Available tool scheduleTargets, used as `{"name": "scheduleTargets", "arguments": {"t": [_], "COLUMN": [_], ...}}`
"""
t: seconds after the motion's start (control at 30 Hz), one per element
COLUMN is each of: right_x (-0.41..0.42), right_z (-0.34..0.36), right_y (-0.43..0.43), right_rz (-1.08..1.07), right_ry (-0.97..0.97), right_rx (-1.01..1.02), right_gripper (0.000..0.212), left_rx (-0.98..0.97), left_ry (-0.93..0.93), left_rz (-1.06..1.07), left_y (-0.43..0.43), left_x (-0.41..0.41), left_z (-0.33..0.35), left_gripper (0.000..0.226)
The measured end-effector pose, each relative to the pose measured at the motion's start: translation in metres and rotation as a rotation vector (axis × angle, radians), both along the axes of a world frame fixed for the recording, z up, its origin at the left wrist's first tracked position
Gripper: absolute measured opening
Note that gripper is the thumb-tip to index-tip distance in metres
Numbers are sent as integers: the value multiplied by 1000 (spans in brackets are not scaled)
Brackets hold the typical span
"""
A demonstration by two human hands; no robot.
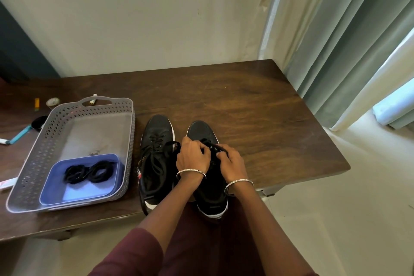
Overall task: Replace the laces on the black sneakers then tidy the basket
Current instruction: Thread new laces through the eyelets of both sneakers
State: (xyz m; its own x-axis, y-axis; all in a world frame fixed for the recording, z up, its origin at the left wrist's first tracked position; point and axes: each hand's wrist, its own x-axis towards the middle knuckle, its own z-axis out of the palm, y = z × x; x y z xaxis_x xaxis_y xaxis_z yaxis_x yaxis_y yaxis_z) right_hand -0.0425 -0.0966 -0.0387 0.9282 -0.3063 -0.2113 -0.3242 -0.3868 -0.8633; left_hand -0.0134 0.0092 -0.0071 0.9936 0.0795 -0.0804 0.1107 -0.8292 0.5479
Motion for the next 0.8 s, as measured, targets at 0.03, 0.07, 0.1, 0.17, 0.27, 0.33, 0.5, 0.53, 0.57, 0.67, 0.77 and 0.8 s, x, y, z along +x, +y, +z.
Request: {"name": "scheduleTargets", "arguments": {"t": [0.03,0.07,0.1,0.17,0.27,0.33,0.5,0.53,0.57,0.67,0.77,0.8], "right_x": [0,0,0,0,-1,-1,-2,-2,-3,-4,-7,-8], "right_z": [0,0,-1,-1,-1,0,3,3,3,4,7,8], "right_y": [0,0,-1,-1,-1,-2,-3,-4,-4,-3,0,1], "right_rz": [1,3,5,15,27,37,75,76,80,112,132,130], "right_ry": [0,1,2,0,-3,-8,-43,-44,-46,-68,-121,-138], "right_rx": [2,3,3,4,-8,-27,-100,-108,-122,-223,-378,-426], "right_gripper": [34,34,34,34,35,34,34,34,34,33,30,28], "left_rx": [0,-1,0,7,5,-13,-35,-38,-41,-66,-130,-144], "left_ry": [-6,-10,-15,-23,-27,-30,-37,-44,-49,-55,-54,-49], "left_rz": [5,12,21,39,39,28,-9,-15,-21,-29,-35,-40], "left_y": [-1,-1,-2,-3,-4,-3,2,3,3,6,8,9], "left_x": [0,-1,-1,-3,-3,-1,0,0,0,1,5,6], "left_z": [0,0,0,0,-1,-1,-3,-4,-5,-9,-16,-17], "left_gripper": [17,17,18,19,19,18,15,15,14,14,13,13]}}
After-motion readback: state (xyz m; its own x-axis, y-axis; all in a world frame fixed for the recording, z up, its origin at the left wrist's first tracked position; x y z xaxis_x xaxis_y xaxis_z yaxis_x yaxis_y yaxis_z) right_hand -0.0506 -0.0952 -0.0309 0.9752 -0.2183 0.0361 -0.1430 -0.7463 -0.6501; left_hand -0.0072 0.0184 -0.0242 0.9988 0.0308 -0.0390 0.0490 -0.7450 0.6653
